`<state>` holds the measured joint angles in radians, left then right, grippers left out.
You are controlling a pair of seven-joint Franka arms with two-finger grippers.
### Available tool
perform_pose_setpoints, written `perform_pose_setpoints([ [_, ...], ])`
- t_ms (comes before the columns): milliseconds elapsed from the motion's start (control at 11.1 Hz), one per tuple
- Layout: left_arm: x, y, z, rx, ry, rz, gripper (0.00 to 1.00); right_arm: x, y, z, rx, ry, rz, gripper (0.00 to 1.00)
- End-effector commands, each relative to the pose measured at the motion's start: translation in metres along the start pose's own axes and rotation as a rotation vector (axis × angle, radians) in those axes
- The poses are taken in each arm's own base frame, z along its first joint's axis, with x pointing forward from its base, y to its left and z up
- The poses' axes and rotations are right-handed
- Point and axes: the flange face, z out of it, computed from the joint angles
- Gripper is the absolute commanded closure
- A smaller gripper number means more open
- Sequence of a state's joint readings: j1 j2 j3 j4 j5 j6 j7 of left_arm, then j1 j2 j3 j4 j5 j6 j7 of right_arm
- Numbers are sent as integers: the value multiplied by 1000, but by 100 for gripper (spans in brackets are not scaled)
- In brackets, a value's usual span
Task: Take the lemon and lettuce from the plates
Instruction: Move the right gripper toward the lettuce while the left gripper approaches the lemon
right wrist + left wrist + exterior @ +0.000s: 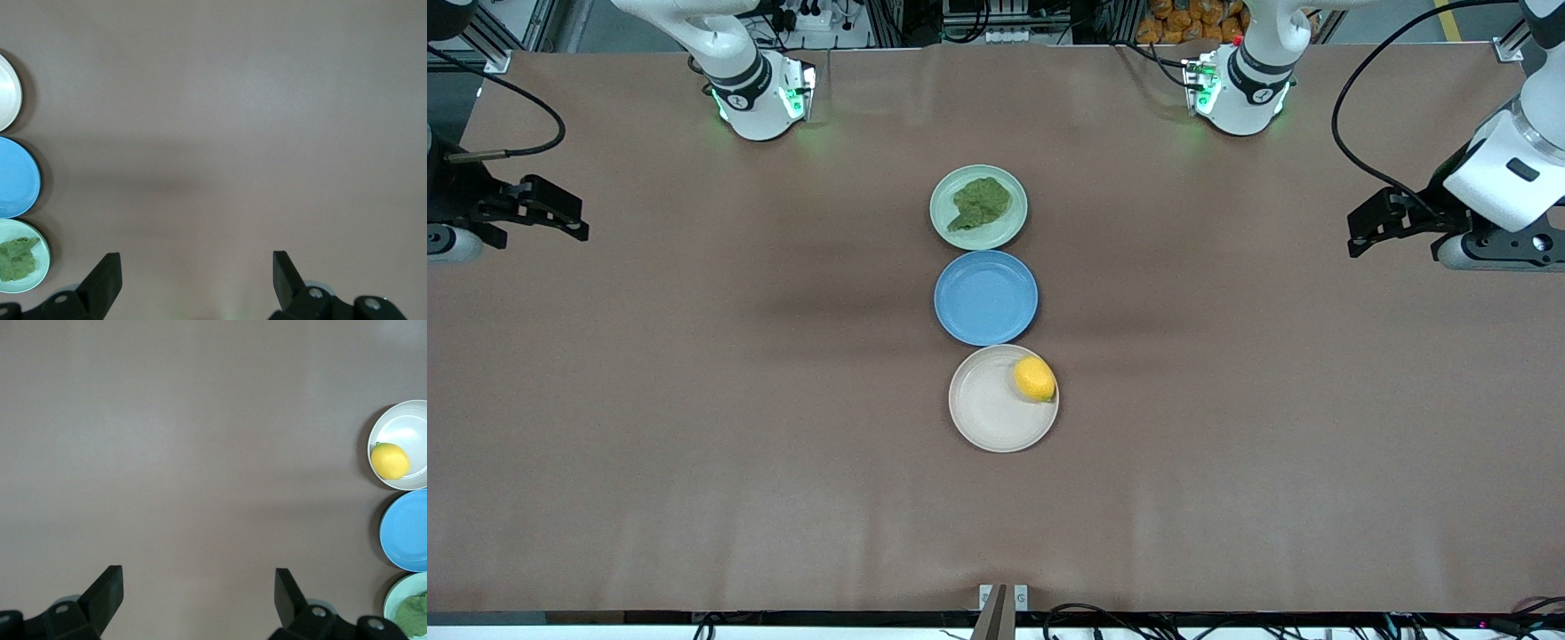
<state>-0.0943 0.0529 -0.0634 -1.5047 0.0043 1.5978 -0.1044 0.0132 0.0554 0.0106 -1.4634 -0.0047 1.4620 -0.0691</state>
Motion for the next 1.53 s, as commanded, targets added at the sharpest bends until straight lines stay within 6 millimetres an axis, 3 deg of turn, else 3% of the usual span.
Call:
perform_pose_setpoints([
  [0, -3, -3, -6, -13, -3, 64, 0, -4, 2, -5, 8, 13, 6, 0],
  [270, 1, 5, 6, -15, -23, 72, 0, -2, -1, -4, 11, 21, 3, 0],
  [360, 9, 12, 25, -24, -56, 80, 0, -1, -12, 1, 17, 9, -16, 0],
  [450, 12, 34, 46, -25, -93, 112, 0, 1, -29, 11, 20, -7, -44, 0],
  [541, 20, 47, 80, -28, -154, 97, 0, 3, -56, 26, 20, -21, -68, 0],
  [721, 31, 99, 149, -3, -249, 58, 0, 3, -127, 52, 12, -26, 29, 0],
  [901, 42, 131, 183, -16, -222, -27, 0, -6, -189, 89, 8, -27, 49, 0],
  [991, 40, 161, 204, -16, -224, -57, 0, -16, -225, 113, 2, -33, 65, 0],
  [1081, 42, 182, 222, -18, -202, -107, 0, -29, -260, 139, 2, -27, 91, 0],
  [1441, 48, 260, 293, -80, -88, -310, 0, -87, -364, 228, 10, -34, 114, 0],
])
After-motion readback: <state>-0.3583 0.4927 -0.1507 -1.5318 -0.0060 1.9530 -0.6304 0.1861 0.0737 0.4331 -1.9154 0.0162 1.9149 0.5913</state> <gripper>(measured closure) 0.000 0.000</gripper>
